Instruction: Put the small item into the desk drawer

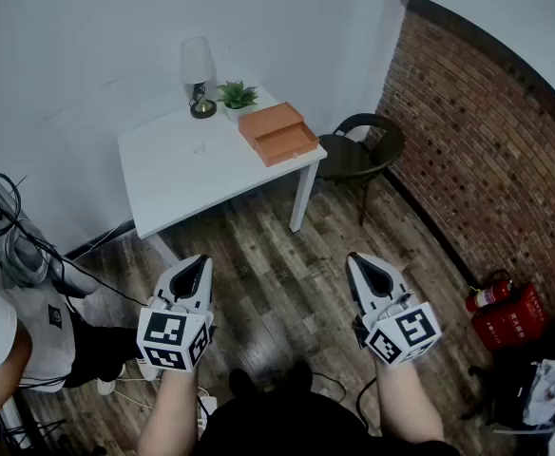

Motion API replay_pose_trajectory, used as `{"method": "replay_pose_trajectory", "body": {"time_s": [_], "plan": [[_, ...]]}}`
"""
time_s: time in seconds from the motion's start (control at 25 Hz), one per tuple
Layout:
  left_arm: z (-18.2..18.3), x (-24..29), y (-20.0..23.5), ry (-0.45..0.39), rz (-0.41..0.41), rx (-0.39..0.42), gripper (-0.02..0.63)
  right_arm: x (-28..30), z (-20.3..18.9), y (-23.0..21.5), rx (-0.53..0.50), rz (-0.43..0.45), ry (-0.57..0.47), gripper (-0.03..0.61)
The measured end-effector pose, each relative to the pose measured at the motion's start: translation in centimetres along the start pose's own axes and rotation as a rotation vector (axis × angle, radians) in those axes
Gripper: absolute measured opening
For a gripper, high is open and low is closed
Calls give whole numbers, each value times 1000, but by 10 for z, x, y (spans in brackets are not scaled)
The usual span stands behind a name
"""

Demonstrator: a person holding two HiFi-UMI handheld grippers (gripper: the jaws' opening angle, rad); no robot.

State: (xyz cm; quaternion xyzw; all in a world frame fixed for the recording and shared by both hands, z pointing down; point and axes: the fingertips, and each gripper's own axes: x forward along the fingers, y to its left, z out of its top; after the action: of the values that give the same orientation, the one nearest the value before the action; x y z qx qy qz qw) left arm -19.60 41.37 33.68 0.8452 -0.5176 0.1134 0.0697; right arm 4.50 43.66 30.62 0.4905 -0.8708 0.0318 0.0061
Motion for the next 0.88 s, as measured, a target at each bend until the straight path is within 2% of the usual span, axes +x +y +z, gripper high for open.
{"method": "replay_pose_trajectory", "body": {"time_s": [0.56,0.88], "plan": [[1,30,-19,10,-31,3,16,-6,-11,-25,34,-15,10,3],[10,50,-70,10,-30,18,17,-43,-16,-54,80,38,-11,3]]}}
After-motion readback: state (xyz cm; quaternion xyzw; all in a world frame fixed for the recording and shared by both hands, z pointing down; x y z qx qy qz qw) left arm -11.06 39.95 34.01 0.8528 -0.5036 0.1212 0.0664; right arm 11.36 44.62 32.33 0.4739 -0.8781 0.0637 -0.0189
